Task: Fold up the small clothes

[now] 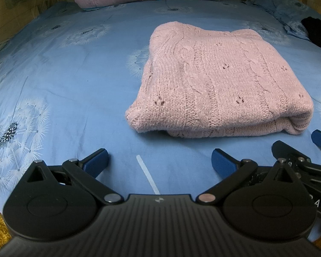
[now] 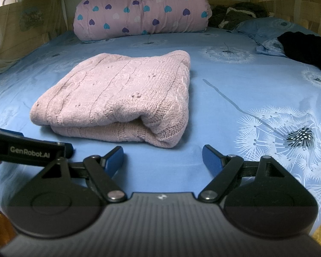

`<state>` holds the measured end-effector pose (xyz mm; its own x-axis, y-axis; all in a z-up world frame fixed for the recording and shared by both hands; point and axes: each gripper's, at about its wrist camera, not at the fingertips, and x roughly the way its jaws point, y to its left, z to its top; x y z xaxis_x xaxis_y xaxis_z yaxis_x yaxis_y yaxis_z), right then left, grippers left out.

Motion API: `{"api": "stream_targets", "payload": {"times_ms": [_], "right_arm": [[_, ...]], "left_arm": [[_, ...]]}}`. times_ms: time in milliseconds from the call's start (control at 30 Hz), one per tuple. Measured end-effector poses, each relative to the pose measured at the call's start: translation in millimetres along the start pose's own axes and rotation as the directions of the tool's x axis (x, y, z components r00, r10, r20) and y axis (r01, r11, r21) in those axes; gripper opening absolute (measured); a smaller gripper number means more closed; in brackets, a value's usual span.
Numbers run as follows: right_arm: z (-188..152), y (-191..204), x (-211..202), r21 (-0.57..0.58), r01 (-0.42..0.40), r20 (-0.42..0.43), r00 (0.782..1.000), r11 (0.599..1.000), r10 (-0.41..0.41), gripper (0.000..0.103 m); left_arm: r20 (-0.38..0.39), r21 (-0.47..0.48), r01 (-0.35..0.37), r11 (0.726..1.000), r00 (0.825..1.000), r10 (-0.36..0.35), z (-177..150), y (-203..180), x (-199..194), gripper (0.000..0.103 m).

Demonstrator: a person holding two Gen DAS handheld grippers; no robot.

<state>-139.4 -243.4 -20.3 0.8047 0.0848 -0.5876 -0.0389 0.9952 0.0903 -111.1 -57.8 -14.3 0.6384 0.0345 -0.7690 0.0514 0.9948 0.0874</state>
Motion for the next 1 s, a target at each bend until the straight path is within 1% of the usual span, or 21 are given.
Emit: {"api": "stream_targets", "payload": {"times_ms": [1000], "right_arm": [[-0.1, 0.8, 0.4, -0.001, 0.0, 0.001, 1.0, 1.0, 0.0, 0.082]], "left_arm": [[0.007, 0.007, -0.001, 1.0, 1.0, 0.001, -3.0, 1.3, -2.0, 0.103]]}}
